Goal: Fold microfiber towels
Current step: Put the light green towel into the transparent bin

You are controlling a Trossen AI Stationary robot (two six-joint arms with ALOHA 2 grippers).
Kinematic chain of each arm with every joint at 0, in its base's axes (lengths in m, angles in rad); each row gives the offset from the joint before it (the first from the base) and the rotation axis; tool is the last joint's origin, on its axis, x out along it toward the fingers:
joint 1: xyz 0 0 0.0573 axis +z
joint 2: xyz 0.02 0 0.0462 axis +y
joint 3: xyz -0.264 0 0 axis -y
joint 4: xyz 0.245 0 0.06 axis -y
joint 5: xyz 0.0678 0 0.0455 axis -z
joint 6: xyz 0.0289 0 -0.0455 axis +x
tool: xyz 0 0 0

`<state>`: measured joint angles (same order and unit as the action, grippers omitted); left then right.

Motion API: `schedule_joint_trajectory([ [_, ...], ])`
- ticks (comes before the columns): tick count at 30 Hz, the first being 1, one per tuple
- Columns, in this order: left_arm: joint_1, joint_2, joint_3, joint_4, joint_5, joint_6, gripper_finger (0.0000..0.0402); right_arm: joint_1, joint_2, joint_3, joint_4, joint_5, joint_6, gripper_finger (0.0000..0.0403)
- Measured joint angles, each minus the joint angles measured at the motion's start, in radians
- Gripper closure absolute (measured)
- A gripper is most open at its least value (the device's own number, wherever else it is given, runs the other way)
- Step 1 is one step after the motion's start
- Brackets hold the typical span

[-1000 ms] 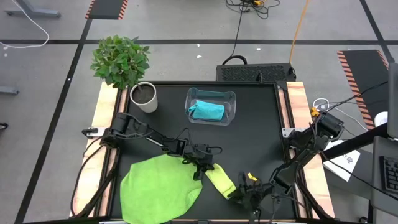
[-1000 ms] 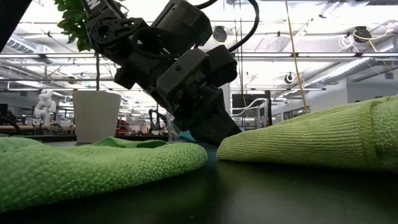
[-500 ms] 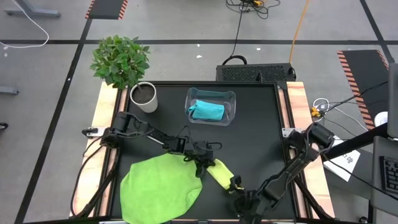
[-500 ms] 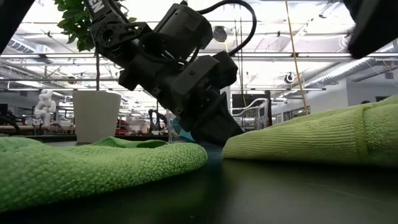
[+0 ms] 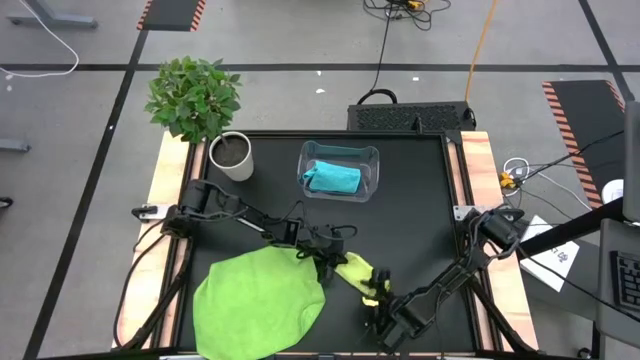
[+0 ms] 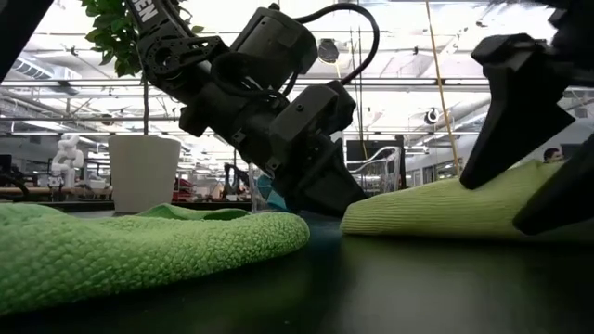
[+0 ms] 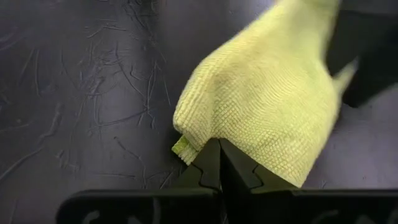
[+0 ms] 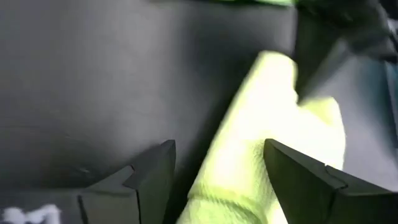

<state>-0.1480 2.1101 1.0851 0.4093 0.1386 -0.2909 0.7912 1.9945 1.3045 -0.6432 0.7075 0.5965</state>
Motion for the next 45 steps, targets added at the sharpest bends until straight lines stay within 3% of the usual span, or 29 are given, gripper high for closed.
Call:
schedule_joint_trajectory([
  [15, -0.015, 0.000, 0.000, -0.007, -0.007, 0.008, 0.0399, -0.012, 0.000, 0.000, -0.204, -0.023, 0.099, 0.0180],
  [25, -0.020, -0.002, 0.001, -0.017, -0.008, 0.027, 0.0397, -0.032, 0.004, -0.001, -0.264, 0.025, 0.030, 0.0186],
  [35, -0.030, -0.002, 0.001, -0.022, -0.001, 0.053, 0.0399, -0.107, -0.003, -0.124, -0.157, -0.020, -0.024, 0.0192],
  [39, -0.030, -0.002, 0.001, -0.023, -0.001, 0.061, 0.0396, -0.115, 0.000, -0.136, -0.142, -0.036, -0.032, 0.0251],
  [43, -0.030, -0.002, 0.002, -0.024, 0.000, 0.061, 0.0399, -0.116, -0.005, -0.137, -0.134, -0.068, -0.049, 0.0370],
  [45, -0.030, -0.002, 0.002, -0.024, 0.000, 0.060, 0.0398, -0.117, -0.005, -0.137, -0.134, -0.067, -0.059, 0.0385],
])
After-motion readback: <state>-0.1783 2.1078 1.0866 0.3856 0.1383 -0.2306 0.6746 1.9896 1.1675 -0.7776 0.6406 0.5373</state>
